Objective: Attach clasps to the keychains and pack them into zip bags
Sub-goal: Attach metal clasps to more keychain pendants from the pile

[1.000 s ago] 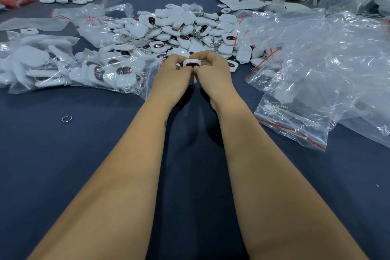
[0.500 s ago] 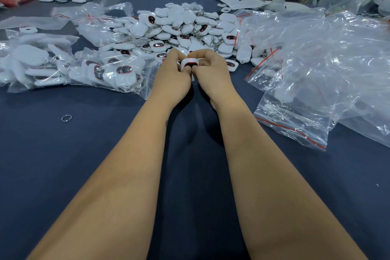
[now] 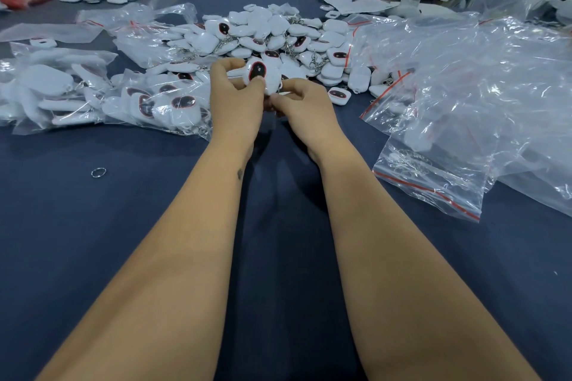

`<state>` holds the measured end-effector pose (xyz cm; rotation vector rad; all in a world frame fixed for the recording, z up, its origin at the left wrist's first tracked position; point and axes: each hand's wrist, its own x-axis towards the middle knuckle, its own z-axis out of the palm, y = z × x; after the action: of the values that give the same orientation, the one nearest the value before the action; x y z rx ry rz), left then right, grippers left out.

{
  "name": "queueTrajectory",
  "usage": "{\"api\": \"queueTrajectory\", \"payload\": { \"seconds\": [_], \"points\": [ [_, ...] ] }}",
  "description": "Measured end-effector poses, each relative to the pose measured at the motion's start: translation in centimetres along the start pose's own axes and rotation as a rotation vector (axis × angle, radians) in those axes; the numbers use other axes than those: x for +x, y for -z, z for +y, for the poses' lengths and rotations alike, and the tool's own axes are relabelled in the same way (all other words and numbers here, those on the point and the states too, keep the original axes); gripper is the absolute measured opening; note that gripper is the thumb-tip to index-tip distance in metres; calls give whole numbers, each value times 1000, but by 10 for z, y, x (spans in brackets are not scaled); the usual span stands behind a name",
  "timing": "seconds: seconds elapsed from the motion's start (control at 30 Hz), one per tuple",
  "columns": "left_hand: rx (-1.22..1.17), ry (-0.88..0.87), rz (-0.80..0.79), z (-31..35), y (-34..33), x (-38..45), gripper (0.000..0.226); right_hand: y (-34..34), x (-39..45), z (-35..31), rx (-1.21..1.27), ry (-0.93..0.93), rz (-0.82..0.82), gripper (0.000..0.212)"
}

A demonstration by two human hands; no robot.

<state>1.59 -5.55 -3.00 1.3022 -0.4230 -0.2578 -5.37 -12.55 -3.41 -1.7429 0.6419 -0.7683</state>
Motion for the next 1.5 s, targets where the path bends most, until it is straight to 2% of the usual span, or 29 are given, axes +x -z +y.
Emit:
{"api": "queueTrajectory", "payload": {
  "seconds": [0.1,0.2,0.3,0.37,0.43,0.5,0.57,0.7,0.9,1.0,1.1,1.23,1.37,1.5],
  "points": [
    [2,-65,-12,5,0,-4,21,1,1,0,57,11,14,13],
    [137,-170,27,8,2,-6,19,4,2,-2,185,8,42,13],
    [308,-256,25,10,4,-8,5,6,2,-5,301,-13,83,23],
    [538,-352,64,12,9,-6,15,8,2,-6,345,-52,123,23],
    [890,-433,116,13,15,-1,27,9,2,-6,394,-86,157,22],
    [1200,-381,105,13,20,3,34,8,2,-6,407,-97,174,20],
    [1316,-288,51,12,23,2,40,8,2,-6,368,-99,176,20],
    [1237,-279,20,10,26,4,43,8,2,-6,314,-87,163,20],
    [721,-242,58,13,23,2,39,4,1,-9,383,-74,127,13],
    [562,-214,34,15,15,-1,33,1,1,-9,365,-64,124,7],
    [523,-245,23,15,13,-2,30,2,2,-8,382,-68,189,7],
    [598,-306,38,15,14,0,23,2,3,-6,382,-75,210,9],
    [599,-364,1,14,13,-1,15,-1,1,-6,307,-37,140,8],
    [521,-377,24,16,11,-2,20,-7,-1,-7,321,5,16,9]
  ]
}}
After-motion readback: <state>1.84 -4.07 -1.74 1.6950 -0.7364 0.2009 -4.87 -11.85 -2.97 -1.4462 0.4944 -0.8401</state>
